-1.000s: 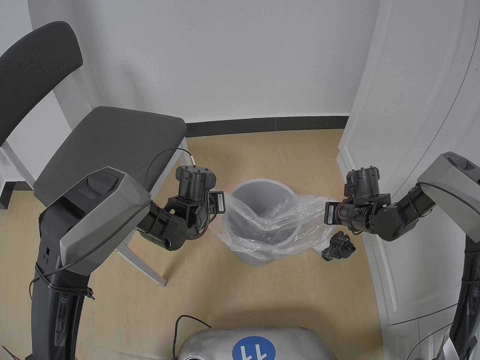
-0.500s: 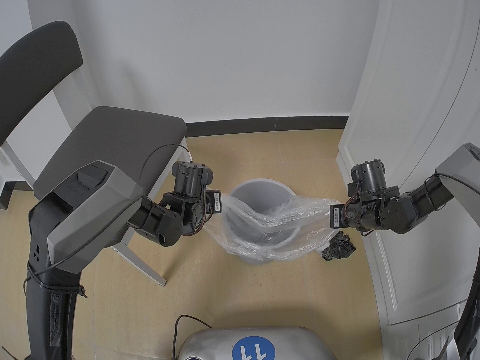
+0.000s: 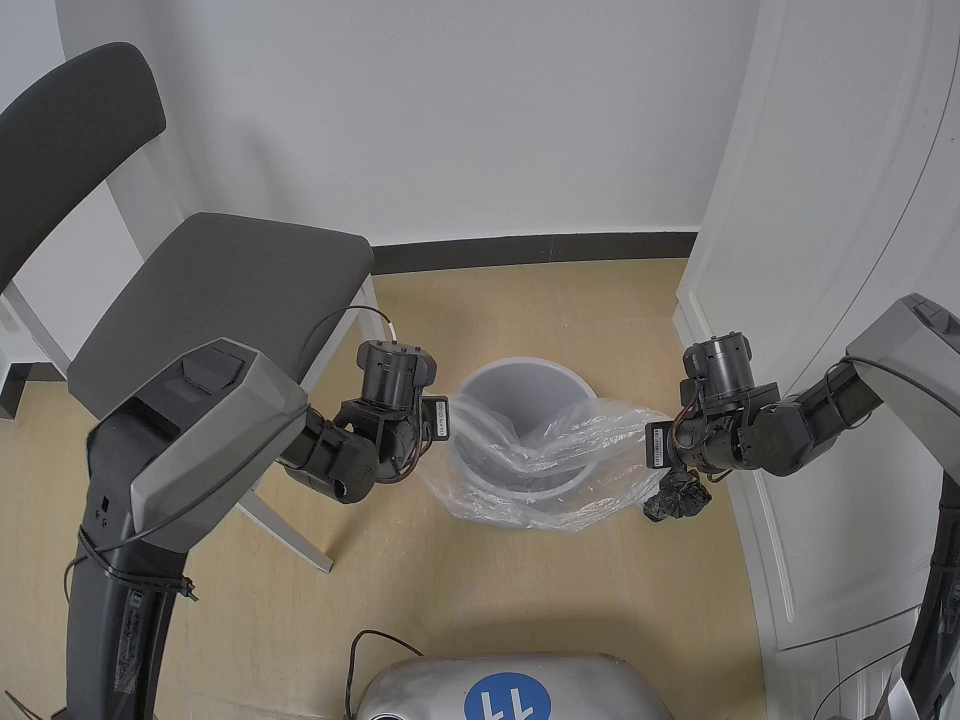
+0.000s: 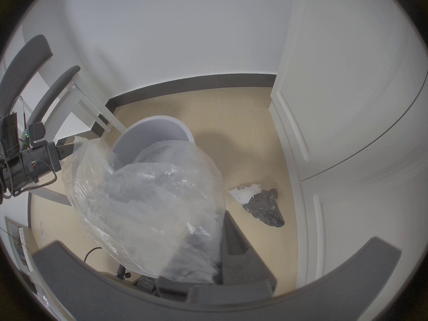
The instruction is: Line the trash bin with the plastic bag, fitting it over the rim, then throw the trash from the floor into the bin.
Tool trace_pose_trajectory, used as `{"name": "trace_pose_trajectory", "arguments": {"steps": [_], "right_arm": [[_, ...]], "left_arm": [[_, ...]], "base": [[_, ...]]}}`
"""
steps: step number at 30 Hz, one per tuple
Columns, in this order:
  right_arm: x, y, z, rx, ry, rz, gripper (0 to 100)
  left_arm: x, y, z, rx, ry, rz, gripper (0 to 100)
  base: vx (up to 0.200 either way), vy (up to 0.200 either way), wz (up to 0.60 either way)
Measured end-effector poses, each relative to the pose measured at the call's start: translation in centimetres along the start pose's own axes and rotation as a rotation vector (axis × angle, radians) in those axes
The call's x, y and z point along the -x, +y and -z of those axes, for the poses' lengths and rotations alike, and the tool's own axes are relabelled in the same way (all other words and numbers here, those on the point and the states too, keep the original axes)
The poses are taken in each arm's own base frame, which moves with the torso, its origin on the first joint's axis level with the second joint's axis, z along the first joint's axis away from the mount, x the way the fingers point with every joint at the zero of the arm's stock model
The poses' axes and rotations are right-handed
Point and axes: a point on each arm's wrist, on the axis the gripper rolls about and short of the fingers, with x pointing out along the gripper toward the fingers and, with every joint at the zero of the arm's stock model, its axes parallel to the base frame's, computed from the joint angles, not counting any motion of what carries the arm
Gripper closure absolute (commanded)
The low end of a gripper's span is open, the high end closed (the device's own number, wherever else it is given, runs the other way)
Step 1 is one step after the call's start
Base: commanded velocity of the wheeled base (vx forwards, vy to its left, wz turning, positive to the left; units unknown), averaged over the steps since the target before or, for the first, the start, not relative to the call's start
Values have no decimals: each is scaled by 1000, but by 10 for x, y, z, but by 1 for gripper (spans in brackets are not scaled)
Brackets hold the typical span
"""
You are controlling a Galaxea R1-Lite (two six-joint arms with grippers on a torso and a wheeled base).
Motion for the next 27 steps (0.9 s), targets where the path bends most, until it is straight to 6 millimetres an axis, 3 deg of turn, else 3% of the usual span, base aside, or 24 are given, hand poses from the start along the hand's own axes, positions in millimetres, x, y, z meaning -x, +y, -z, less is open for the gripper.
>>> {"name": "trace_pose_trajectory", "arguments": {"steps": [8, 16, 27], "right_arm": [[-29, 5, 3, -18, -67, 20, 100], [-57, 6, 18, -25, -104, 44, 100], [-69, -8, 26, -9, -78, 109, 100]], "left_arm": [[-30, -5, 13, 27, -49, -1, 100], [-44, -6, 21, 55, -115, 11, 100], [-50, 12, 15, 64, -120, -26, 100]], "base": [[0, 0, 0], [0, 0, 0], [0, 0, 0]]}}
